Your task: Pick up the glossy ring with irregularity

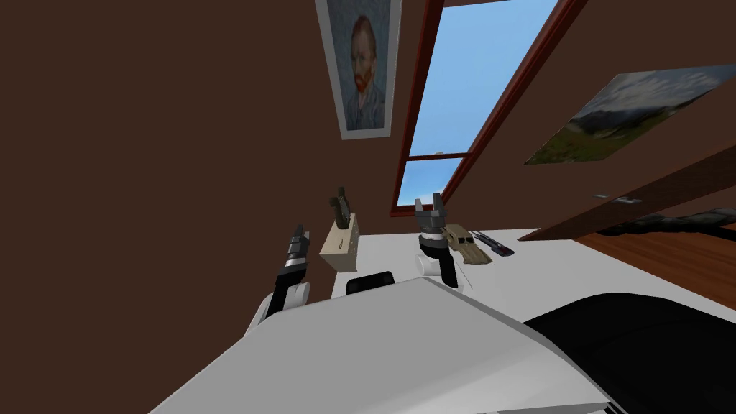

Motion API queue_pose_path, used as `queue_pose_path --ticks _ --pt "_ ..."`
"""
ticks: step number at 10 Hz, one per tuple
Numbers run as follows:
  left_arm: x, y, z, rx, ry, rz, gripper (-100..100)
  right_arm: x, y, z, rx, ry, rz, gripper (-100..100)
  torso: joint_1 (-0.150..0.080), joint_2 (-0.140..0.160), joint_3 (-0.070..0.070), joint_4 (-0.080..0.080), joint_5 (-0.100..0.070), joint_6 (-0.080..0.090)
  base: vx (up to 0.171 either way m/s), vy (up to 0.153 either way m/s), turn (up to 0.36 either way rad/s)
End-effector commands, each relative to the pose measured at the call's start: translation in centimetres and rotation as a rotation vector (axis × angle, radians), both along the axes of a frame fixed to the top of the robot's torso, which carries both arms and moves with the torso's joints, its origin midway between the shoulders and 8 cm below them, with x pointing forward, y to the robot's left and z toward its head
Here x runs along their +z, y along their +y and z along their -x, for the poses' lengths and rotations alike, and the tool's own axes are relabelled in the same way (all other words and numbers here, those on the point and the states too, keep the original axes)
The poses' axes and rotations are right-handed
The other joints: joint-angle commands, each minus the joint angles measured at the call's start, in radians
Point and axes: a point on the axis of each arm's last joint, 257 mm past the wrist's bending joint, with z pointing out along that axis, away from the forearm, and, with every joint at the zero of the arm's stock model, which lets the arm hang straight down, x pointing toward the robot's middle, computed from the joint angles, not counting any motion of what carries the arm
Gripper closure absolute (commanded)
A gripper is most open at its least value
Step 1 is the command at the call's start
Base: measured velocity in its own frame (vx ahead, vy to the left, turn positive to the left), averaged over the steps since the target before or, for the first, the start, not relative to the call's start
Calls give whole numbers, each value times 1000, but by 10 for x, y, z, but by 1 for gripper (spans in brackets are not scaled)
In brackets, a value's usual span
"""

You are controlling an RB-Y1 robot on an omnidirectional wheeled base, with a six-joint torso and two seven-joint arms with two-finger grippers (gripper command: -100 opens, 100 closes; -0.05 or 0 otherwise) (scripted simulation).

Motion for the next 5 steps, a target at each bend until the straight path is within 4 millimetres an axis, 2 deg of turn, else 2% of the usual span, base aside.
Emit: queue_pose_path --ticks 1,2,4,5 --pt "-24 13 1 18 49 9 -100 0 0 0 0 0 0 0 0 0 0 0 0 0 28 -153 45" --pt "-31 15 1 21 63 11 -100 0 0 0 0 0 0 0 -3 0 0 0 -1 0 30 -113 35" --pt "-63 35 3 51 127 30 -100 0 0 0 0 0 0 0 -1 -1 -1 0 0 0 40 -140 49" --pt "-71 37 4 54 142 32 -100 0 0 0 0 0 0 0 -3 -1 -1 0 -1 0 29 -114 29"
